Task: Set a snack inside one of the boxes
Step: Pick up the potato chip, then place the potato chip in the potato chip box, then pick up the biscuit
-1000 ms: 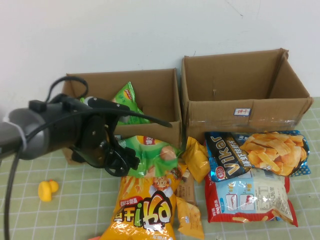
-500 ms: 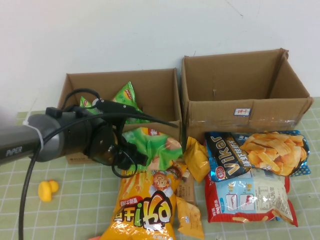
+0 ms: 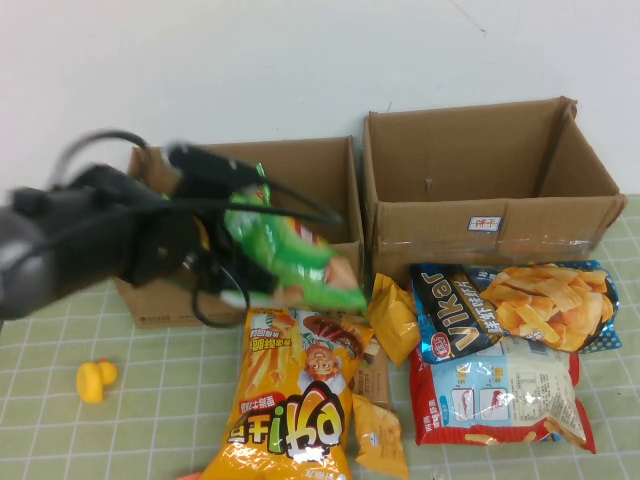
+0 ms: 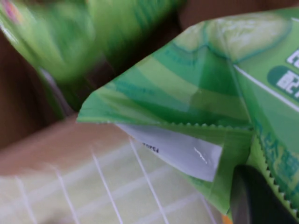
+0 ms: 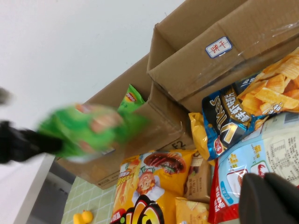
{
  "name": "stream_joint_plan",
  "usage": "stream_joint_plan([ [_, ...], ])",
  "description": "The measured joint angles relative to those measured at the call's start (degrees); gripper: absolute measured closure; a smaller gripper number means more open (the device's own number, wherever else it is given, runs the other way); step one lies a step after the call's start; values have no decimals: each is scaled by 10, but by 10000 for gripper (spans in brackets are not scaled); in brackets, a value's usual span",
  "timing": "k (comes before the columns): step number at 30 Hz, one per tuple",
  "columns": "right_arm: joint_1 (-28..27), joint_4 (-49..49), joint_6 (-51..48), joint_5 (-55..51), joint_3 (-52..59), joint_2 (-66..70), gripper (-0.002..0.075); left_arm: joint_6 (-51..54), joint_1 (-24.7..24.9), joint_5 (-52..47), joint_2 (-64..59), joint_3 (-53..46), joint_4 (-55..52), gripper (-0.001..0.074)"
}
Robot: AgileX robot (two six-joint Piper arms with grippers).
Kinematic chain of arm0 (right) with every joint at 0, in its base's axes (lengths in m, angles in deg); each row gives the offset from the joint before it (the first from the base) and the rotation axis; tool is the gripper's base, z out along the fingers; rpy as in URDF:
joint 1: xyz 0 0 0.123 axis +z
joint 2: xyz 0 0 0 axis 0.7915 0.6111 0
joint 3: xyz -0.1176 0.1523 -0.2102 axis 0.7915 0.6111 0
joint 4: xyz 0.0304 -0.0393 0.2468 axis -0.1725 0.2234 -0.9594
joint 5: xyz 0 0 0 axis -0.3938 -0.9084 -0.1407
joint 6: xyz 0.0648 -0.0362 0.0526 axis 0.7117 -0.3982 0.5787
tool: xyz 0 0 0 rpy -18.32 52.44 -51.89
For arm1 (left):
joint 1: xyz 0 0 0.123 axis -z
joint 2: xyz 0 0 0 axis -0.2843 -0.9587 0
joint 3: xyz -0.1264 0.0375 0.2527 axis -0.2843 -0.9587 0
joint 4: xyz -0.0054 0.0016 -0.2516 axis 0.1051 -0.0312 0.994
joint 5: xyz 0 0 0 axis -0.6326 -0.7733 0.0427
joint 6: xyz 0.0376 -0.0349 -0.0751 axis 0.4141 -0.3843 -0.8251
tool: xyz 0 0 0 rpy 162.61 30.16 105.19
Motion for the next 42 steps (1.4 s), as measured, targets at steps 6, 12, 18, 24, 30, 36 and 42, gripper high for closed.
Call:
stream_joint_plan([
  [6, 0, 0, -1, 0, 0, 0, 728, 25, 0, 54, 129, 0, -6, 721],
  [12, 0, 0, -1, 0, 0, 0, 728, 24, 0, 193, 153, 0, -29, 724],
  [18, 0, 0, -2, -2, 0, 0, 728, 9, -18, 249, 83, 0, -32, 725],
  [24, 0, 0, -2, -4, 0, 0, 728, -51, -80, 272, -29, 39, -7, 725],
  [30, 0, 0, -2, -5, 0, 0, 728, -64, -82, 282, -115, 66, -21, 673],
  [36, 0, 0, -2, -7, 0, 0, 728, -69, -79, 264, -131, 67, -32, 349],
  [42, 0, 0, -2, -7, 0, 0, 728, -65, -79, 173, -68, 67, -49, 226],
])
